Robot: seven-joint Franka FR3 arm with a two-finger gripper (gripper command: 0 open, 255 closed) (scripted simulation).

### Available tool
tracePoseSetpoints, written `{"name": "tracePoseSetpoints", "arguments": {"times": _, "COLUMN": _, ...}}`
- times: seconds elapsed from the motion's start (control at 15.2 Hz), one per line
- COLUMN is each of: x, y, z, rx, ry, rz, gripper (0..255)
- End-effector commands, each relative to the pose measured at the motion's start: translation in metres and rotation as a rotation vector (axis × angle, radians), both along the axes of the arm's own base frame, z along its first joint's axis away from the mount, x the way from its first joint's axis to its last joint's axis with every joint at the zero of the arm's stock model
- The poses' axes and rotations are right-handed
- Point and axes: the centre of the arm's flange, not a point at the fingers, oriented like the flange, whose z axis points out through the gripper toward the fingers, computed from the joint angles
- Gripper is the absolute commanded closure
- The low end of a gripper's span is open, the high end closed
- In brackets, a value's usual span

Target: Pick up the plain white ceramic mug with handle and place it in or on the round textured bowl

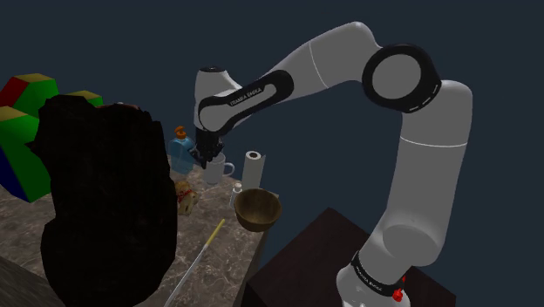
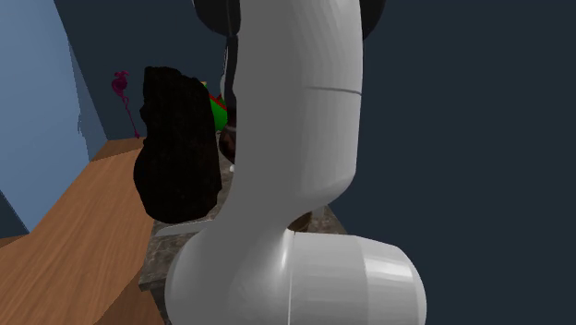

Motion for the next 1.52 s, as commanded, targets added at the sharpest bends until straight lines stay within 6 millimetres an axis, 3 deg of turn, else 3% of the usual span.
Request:
{"name": "tracePoseSetpoints", "arguments": {"times": 0.0, "x": 0.001, "y": -0.001, "z": 0.011, "rx": 0.000, "ry": 0.000, "rz": 0.000, "gripper": 255}}
{"name": "tracePoseSetpoints", "arguments": {"times": 0.86, "x": 0.001, "y": -0.001, "z": 0.077, "rx": 0.000, "ry": 0.000, "rz": 0.000, "gripper": 255}}
{"name": "tracePoseSetpoints", "arguments": {"times": 1.45, "x": -0.113, "y": -0.028, "z": 0.095, "rx": 0.000, "ry": 0.000, "rz": 0.000, "gripper": 255}}
